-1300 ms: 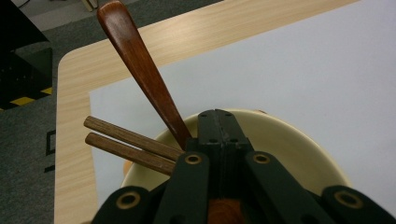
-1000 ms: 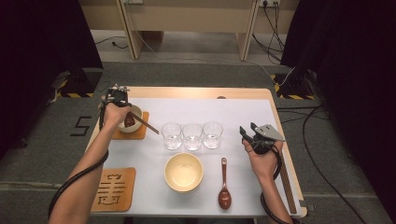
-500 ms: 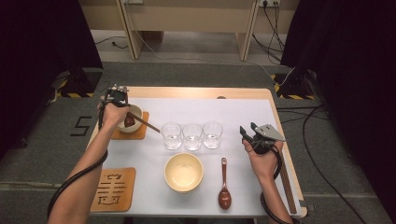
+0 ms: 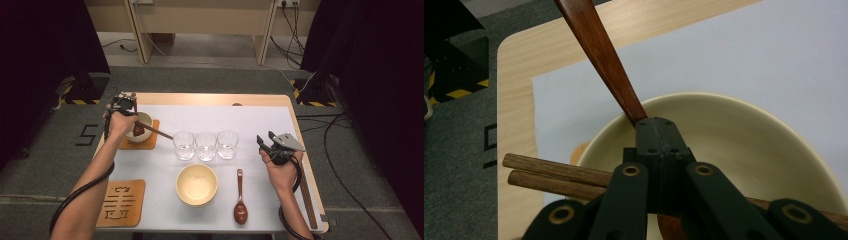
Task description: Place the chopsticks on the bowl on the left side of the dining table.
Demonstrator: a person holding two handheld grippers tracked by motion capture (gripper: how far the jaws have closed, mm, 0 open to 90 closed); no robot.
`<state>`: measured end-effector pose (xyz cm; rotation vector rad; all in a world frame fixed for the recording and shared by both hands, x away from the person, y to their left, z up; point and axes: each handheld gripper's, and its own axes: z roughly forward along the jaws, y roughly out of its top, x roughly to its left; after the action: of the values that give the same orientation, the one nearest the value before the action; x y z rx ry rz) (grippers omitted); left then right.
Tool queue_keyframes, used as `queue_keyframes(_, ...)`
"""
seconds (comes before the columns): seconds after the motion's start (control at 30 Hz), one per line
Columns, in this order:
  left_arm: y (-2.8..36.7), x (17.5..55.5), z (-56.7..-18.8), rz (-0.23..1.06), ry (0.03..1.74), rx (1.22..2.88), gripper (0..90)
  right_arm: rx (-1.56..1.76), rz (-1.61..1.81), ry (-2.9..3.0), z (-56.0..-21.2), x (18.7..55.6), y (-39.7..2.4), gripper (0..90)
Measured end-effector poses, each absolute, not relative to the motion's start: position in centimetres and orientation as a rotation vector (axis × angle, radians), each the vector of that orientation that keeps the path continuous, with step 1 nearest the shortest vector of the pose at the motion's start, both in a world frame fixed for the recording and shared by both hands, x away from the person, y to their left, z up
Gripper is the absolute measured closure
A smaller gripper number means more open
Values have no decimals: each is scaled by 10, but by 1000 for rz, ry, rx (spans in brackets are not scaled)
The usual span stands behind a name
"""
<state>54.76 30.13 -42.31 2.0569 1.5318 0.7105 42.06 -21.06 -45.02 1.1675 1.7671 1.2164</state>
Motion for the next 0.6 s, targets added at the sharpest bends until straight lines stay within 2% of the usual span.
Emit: queue_keyframes(0.6, 305, 542, -425, 697, 1562, 2043, 891, 1167, 1212, 1774, -451, 421, -210, 507)
